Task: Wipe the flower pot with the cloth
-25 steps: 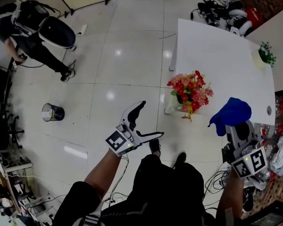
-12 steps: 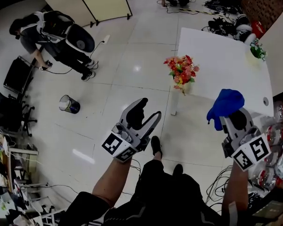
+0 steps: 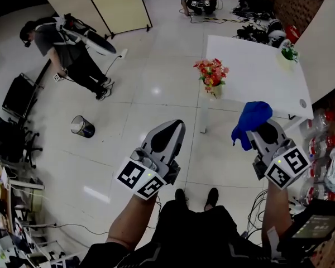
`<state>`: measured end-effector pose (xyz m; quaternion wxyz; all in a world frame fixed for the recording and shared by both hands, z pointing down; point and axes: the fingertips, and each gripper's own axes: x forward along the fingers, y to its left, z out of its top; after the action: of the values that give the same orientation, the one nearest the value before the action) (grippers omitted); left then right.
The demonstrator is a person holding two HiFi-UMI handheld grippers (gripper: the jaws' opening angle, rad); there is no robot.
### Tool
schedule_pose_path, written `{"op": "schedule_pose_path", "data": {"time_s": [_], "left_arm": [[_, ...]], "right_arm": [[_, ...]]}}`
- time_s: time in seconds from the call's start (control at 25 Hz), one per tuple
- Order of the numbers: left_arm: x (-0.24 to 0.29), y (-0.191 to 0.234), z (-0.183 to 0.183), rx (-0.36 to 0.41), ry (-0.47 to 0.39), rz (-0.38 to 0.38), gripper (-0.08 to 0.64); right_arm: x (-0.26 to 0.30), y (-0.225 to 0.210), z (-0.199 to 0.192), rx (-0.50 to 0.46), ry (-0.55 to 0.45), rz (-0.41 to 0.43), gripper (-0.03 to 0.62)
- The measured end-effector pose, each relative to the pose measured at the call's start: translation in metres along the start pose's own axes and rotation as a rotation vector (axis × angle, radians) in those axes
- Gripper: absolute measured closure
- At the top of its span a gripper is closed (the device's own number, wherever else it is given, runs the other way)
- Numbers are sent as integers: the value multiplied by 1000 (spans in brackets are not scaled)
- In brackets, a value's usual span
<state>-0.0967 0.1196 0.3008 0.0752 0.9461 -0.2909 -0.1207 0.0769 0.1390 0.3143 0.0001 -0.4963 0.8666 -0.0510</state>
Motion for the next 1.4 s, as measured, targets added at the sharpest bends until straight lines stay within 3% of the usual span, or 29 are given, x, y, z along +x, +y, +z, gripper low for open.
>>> {"op": "schedule_pose_path", "data": {"time_s": [0.2, 0.44, 0.6, 0.96, 1.16, 1.4], "left_arm": [[-40, 3, 18, 9, 62, -47, 555], [-59, -31, 34, 93, 75, -103, 555], [-63, -61, 30, 112, 92, -108, 555], [-74, -132, 4, 99, 114, 15, 555], [-84, -165, 2, 138, 140, 5, 555], [-104, -168, 11, 176, 160, -26, 555]], "right_arm": [[-1, 61, 7, -29, 0, -54, 528], [-26, 109, 3, -35, 4, -62, 526], [-52, 122, 5, -25, -29, -48, 528], [-150, 121, 2, -48, -44, -24, 528], [-176, 124, 0, -52, -28, -48, 528], [-177, 148, 7, -31, -60, -81, 528]]}}
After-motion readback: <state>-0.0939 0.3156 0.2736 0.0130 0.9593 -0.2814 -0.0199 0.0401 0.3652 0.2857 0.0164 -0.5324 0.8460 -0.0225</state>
